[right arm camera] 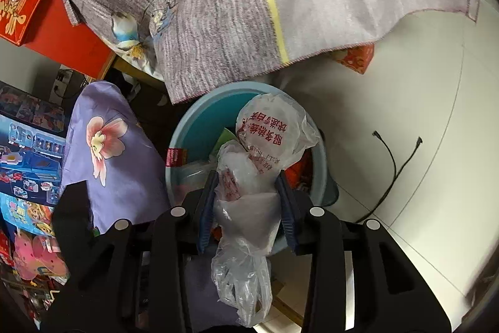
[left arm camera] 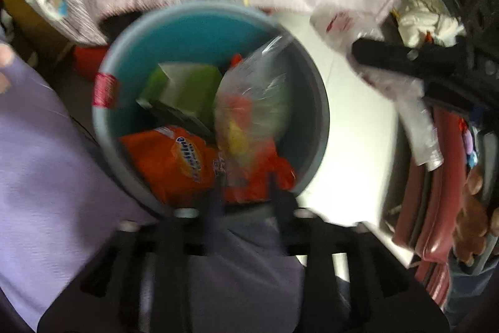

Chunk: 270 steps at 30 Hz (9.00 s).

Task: Collect trash
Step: 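Open the left tool to drop its bag while the right tool drops its bag into the bucket, then move both tools back over the bottle and egg capsules on the bedspread, then grasp the white-green Swisse bottle with the left tool, then grasp the orange-green egg capsule with the right tool while the left tool holds the bottle, then lift the bottle and orange egg and carry them over the teal bucket, then open the left tool to drop the bottle while the right tool drops the egg into the bucket, then move both tools back over the lid and purple egg on the bedspread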

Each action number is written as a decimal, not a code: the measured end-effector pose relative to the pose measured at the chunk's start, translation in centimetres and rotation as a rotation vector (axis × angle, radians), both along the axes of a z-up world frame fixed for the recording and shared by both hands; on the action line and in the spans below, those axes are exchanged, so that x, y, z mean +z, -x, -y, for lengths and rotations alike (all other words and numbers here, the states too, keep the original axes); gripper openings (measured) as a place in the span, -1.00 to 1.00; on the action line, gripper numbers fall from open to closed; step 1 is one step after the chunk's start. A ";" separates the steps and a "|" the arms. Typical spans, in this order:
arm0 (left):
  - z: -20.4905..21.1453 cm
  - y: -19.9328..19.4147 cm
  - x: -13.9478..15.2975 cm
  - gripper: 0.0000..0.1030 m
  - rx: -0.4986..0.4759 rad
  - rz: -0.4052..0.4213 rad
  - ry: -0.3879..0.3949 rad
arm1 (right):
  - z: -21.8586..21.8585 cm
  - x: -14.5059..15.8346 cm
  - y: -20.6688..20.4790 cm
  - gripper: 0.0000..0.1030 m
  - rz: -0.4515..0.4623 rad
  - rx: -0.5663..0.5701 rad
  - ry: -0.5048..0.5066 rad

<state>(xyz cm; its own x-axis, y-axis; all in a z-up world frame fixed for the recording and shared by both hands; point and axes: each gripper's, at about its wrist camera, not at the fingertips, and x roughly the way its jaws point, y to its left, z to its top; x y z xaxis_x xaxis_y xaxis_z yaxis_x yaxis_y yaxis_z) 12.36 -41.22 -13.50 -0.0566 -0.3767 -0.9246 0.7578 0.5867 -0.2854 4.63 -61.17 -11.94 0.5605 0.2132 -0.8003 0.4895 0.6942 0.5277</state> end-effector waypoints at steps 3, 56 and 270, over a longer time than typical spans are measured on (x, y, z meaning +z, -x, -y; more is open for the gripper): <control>-0.9 -0.8 1.4 0.36 0.035 0.040 0.029 | -0.4 0.4 -0.8 -0.09 0.014 0.007 0.008; -39.5 -5.9 8.1 0.89 0.612 0.224 0.084 | -28.1 4.8 -9.2 0.56 -0.060 0.361 0.060; -46.8 -4.4 7.8 0.91 0.720 0.194 0.129 | -39.9 6.7 -13.1 0.73 -0.062 0.614 0.302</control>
<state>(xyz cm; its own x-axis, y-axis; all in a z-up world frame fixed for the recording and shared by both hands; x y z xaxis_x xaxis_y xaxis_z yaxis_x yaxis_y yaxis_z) 16.77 5.56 -5.69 0.4033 -0.3653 -0.8390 0.2439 0.9266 -0.2862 17.75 -21.28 -5.26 0.3601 0.2403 -0.9015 -0.0170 0.9678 0.2512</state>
